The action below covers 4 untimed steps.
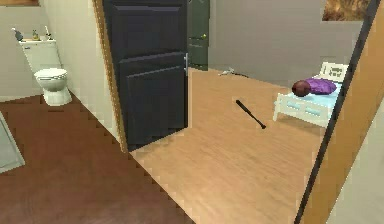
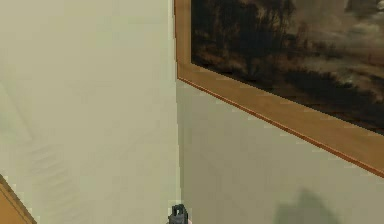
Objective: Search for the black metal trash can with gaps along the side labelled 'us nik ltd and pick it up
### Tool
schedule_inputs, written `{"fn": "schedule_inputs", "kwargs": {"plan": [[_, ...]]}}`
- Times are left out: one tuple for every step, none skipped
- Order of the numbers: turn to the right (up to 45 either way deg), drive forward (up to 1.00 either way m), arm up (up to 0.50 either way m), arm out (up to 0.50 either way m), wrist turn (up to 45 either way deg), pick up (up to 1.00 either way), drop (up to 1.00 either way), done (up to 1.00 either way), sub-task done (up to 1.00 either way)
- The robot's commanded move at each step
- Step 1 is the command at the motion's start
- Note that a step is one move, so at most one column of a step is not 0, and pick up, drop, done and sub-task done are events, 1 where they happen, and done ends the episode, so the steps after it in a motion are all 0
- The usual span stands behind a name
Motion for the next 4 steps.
{"fn": "schedule_inputs", "kwargs": {"plan": [[0.0, 0.00, 0.22, 0.00, 0.0, 0.00, 0.00, 0.00, 0.00], [0.0, 0.00, 0.00, 0.42, 0.0, 0.00, 0.00, 0.00, 0.00], [0.0, 0.00, 0.00, 0.00, 45.0, 0.00, 0.00, 0.00, 0.00], [0.0, 0.00, 0.00, 0.00, 45.0, 0.00, 0.00, 0.00, 0.00]]}}
